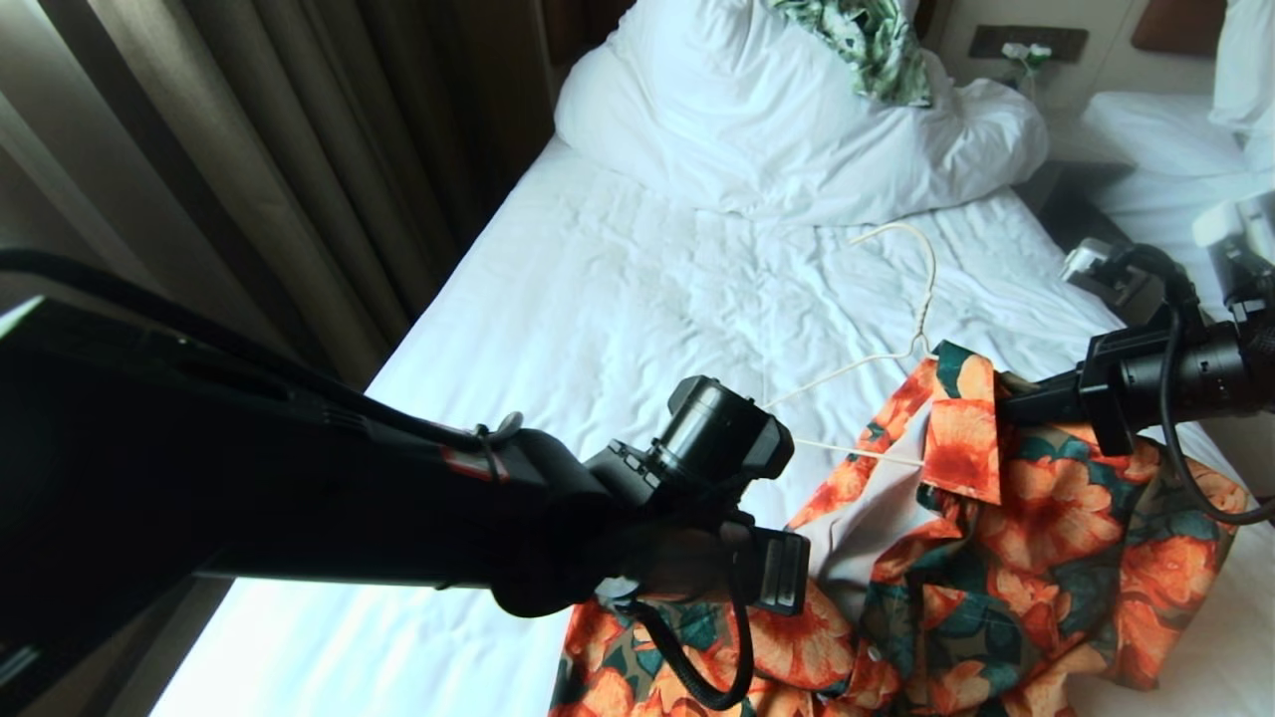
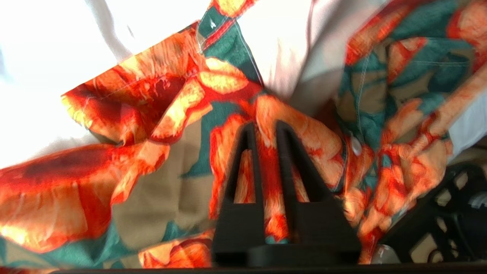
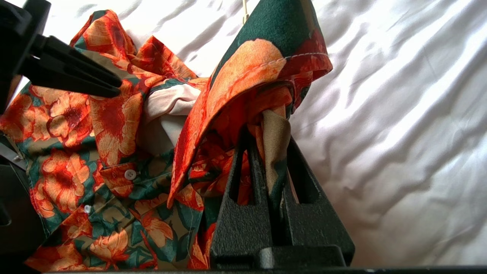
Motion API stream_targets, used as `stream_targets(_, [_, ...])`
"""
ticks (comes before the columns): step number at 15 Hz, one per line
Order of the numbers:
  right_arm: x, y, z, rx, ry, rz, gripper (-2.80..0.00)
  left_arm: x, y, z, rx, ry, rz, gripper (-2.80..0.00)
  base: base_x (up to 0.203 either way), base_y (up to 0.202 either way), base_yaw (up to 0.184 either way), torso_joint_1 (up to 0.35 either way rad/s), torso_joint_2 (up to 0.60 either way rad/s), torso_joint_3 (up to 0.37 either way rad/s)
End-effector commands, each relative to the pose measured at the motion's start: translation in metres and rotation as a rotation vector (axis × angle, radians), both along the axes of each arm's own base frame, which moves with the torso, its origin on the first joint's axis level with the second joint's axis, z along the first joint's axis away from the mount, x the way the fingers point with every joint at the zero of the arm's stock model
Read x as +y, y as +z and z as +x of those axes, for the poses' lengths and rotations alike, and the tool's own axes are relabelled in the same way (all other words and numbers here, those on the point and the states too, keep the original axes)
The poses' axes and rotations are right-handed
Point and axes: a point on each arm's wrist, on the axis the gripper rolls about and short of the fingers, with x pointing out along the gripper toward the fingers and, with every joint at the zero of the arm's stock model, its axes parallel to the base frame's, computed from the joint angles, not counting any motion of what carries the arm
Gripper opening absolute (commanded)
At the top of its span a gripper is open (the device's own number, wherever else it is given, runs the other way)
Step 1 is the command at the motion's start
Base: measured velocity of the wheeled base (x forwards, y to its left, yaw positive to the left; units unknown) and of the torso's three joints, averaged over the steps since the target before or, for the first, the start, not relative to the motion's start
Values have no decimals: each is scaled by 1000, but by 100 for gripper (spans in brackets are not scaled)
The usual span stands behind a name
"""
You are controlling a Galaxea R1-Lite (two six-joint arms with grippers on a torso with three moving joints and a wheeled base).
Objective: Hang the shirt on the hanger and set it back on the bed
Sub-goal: Hook the other side of the shirt onto the hanger
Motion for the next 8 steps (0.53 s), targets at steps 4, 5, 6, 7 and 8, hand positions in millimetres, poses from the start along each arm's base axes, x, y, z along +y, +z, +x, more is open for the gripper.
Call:
stream_targets(4, [0, 1, -1, -10, 8, -4, -280, -26, -19, 18, -37, 56, 75, 0, 0, 0, 0, 0, 0, 0])
stream_targets(5, [0, 2, -1, -12, 8, -4, -280, -26, -22, 19, -61, 59, 114, 0, 0, 0, 0, 0, 0, 0])
stream_targets(6, [-1, 3, -1, -17, 6, -4, -280, -25, -21, 19, -76, 72, 126, 0, 0, 0, 0, 0, 0, 0])
stream_targets(7, [-1, 3, -1, -18, 6, -4, -280, -25, -20, 18, -87, 82, 139, 0, 0, 0, 0, 0, 0, 0])
stream_targets(8, [-1, 3, 0, -18, 4, -4, -280, -25, -21, 15, -87, 84, 160, 0, 0, 0, 0, 0, 0, 0])
